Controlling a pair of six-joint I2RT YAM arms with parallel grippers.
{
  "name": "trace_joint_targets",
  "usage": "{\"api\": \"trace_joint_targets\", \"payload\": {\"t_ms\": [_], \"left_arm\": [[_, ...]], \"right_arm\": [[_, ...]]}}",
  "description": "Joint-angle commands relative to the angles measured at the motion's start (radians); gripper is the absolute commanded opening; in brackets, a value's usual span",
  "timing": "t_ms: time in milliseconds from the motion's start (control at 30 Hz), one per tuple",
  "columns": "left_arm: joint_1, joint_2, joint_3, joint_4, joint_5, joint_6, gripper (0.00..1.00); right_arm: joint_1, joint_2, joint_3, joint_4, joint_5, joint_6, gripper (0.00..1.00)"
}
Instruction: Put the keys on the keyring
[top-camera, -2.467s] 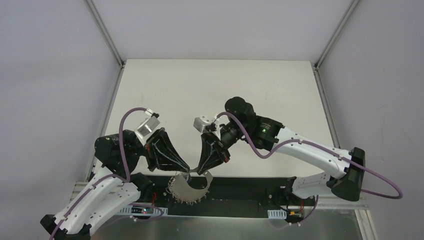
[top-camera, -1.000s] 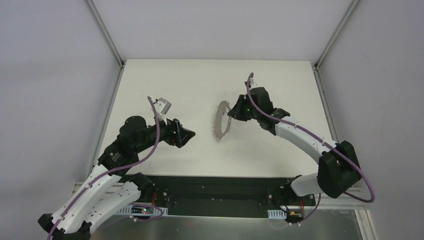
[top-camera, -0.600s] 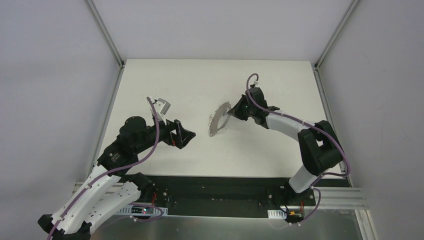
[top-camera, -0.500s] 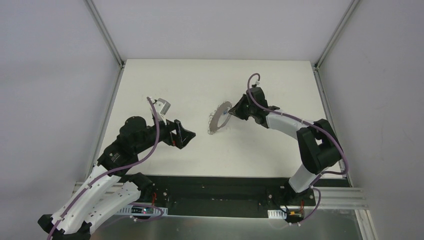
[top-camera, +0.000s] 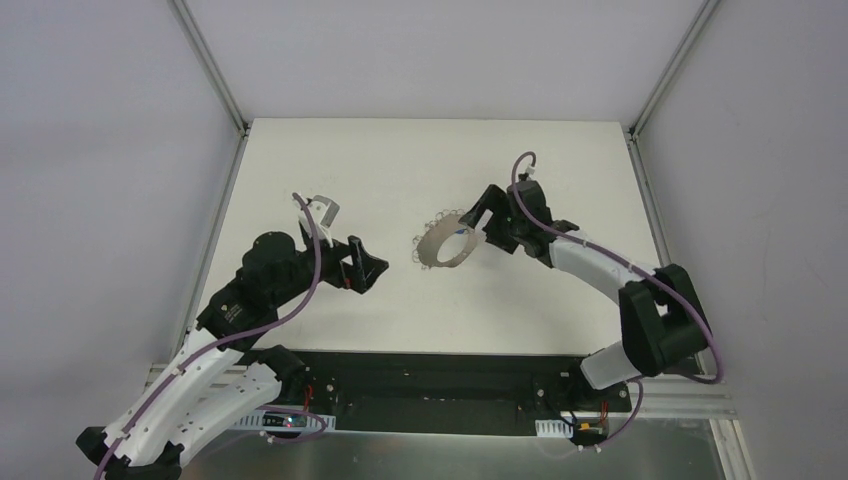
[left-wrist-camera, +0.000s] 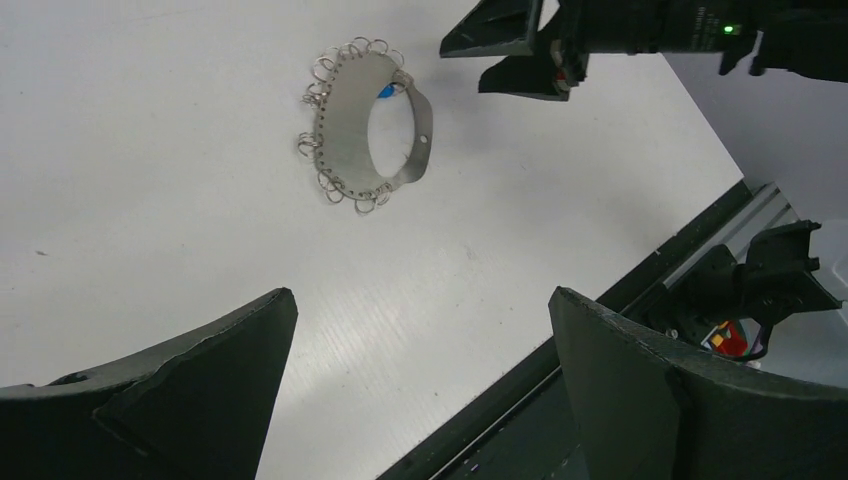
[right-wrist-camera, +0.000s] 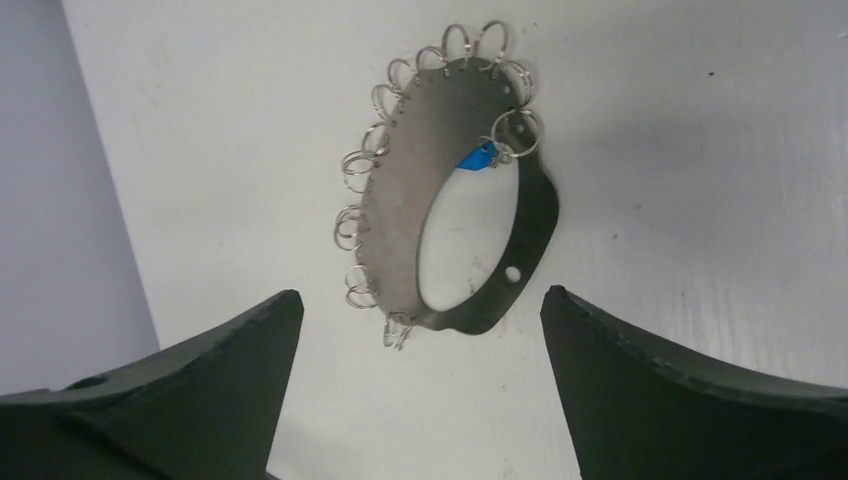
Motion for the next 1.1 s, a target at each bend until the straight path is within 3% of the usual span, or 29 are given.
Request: {"api": "trace_joint_targets", "payload": {"t_ms": [0, 67, 233, 400, 667, 1067], "left_arm": [[-0.002, -0.021, -0.004, 0.011, -0.082, 0.0, 0.99], [0.0, -0.019, 0.0, 0.002, -0.11, -0.001, 0.99], [0.0, -0.025, 0.003, -0.016, -0.16, -0.001, 0.99], [0.0, -0.03, 0.003, -0.024, -0.178, -0.003, 0.99], [0.0, -0.035, 0.003, -0.025, -0.18, -0.007, 1.0], [0.0, -0.049, 0.0, -0.028, -0.181, -0.018, 1.0]], "right_arm": [[0.0, -0.146, 0.049, -0.125, 0.039, -0.092, 0.99], [0.01, -0.187, 0.071, -0.211, 0.128, -0.119, 0.99], [0.157, -0.317, 0.104, -0.374, 0.606, -0.211, 0.99], [0.274, -0.415, 0.114, -0.461, 0.851, -0.226, 0.99], [0.326, -0.59, 0.051, -0.486, 0.91, -0.241, 0.99], [0.334, -0.749, 0.031, -0.515, 0.858, -0.304, 0.99]]}}
